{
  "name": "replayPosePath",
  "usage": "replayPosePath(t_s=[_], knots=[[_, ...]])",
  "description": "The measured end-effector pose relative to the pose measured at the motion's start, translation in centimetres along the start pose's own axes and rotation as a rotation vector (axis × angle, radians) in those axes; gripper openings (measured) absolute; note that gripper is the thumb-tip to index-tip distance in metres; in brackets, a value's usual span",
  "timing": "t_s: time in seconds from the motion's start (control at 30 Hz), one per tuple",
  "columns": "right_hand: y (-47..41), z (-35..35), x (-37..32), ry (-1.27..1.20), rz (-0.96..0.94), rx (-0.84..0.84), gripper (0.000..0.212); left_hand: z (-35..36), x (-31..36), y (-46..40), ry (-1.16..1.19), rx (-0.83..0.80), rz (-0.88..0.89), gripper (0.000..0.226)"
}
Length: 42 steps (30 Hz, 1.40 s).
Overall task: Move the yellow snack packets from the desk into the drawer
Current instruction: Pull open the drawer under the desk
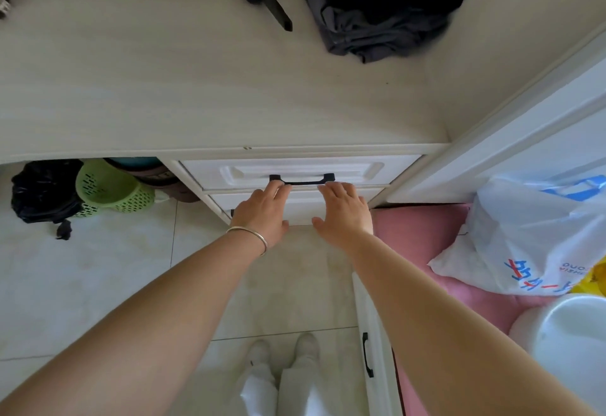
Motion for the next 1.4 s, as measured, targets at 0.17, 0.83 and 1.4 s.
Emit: replayPosePath(t_s=[0.17,0.83,1.4], knots=[[-4.0,1.6,1.4,0.012,-0.044,-0.061,0.062,1.4,0.6,-3.4,-0.006,0.028,-0.022,0.062],[-0.6,5.1,0.8,0.097,-0.049,-0.017,0.049,2.9,2.0,1.7,0.017,0.407,0.164,0.057],[8.6,0.0,-3.1,0.237,-0.217,0.463,0.037,1.4,-0.2,5.4,-0.012,-0.069,-0.118,0.048]])
Point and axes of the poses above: each hand's wrist, its own y-axis away from the middle knuckle, its own z-axis out of the palm, x = y × z, the point moved 7 cm from there along -y, towards the middle knuckle, and after that the axes turned 12 degrees about -z, right-handed, at the moved point
